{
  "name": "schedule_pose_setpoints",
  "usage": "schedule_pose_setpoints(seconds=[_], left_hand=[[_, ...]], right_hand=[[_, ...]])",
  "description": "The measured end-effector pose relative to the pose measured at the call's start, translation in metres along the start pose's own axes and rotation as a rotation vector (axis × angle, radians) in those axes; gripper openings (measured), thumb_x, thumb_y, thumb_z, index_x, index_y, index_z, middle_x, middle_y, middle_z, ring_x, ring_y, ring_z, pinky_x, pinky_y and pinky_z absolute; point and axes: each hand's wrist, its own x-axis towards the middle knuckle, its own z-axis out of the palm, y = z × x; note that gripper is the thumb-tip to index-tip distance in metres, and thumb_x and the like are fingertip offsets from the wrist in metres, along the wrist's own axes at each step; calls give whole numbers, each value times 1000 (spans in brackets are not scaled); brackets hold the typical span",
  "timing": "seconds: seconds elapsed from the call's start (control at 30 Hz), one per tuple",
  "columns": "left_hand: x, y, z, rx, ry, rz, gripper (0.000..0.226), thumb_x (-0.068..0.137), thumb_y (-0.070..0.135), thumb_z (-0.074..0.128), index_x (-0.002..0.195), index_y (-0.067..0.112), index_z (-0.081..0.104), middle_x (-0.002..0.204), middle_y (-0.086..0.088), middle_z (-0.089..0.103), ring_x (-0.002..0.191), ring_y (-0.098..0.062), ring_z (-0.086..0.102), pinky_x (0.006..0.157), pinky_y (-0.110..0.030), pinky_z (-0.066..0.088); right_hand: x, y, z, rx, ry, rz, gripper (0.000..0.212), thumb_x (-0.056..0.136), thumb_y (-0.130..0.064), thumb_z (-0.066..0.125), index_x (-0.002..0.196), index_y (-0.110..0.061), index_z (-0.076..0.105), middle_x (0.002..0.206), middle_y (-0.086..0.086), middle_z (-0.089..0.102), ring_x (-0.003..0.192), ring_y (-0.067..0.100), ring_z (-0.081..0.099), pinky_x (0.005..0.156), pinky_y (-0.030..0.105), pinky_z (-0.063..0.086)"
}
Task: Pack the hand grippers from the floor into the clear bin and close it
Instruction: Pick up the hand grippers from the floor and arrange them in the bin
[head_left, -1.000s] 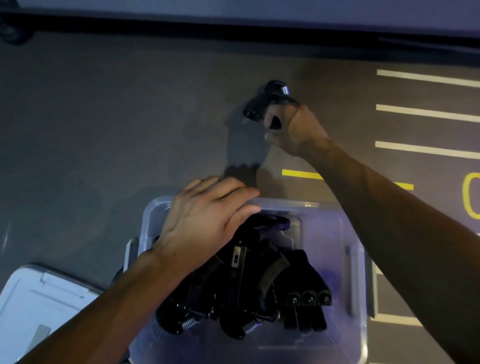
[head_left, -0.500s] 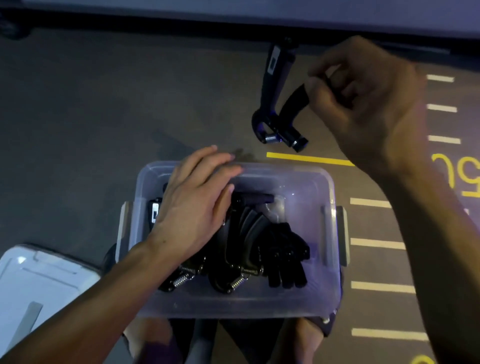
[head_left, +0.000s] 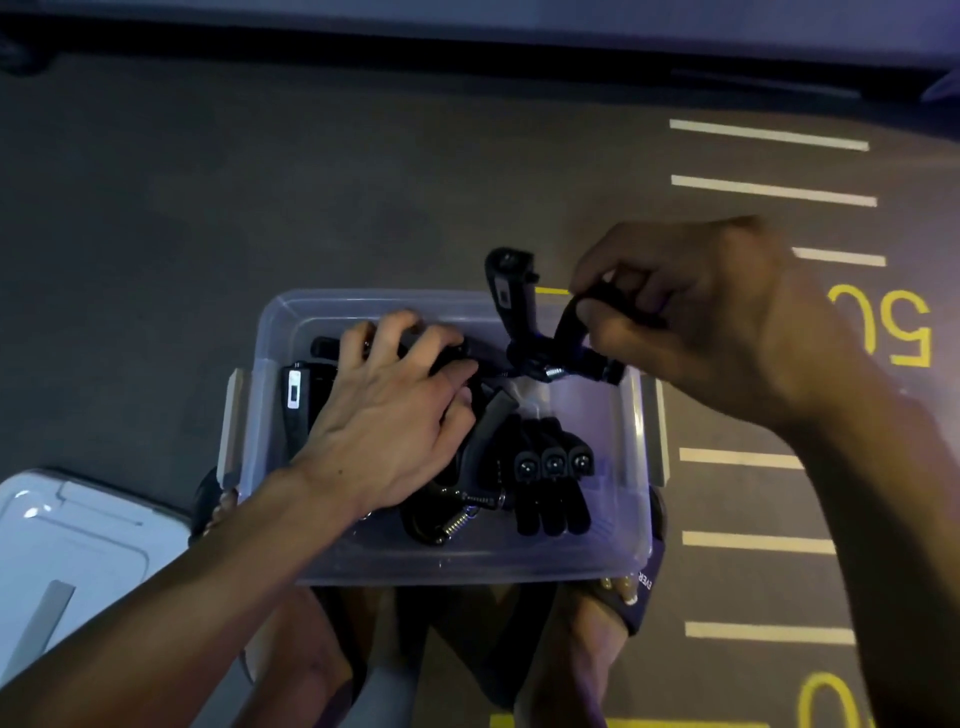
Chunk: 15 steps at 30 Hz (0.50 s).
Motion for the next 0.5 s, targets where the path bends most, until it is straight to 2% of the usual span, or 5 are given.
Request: schedule_pose_setpoints(seconds=[0.17,0.27,0.37,0.5], left_hand=[[3,1,-1,8,-15,-29,54,98,43,33,134,19,65,139,1,55,125,-30,40,96,-52,37],[4,1,0,7,-22,-35,54,98,43,32,133,19,65,140,2,55,124,-29,39,96,-52,37],[5,0,1,-2,-18,-38,53,98,42,33,133,20,66,138,2,55,124,-28,39,97,-50,35],[5,0,1,-16,-13,-41,52,97,41,33,131,20,67,138,2,56,124,-29,40,97,-50,35]], right_hand=[[-2,9,28,-26,-104,42,7,81,-25,69,88,-24,68,63,-1,65,58,20,60,60,34,49],[-2,17,41,-53,-178,70,5,79,-25,68,83,-23,66,62,-3,65,59,19,58,59,35,51],[-3,23,53,-82,-218,88,8,76,-27,69,82,-24,64,62,-9,56,61,18,53,58,34,51],[-4,28,65,-57,-282,117,12,77,-26,71,82,-29,60,64,-7,54,64,20,47,60,32,47]])
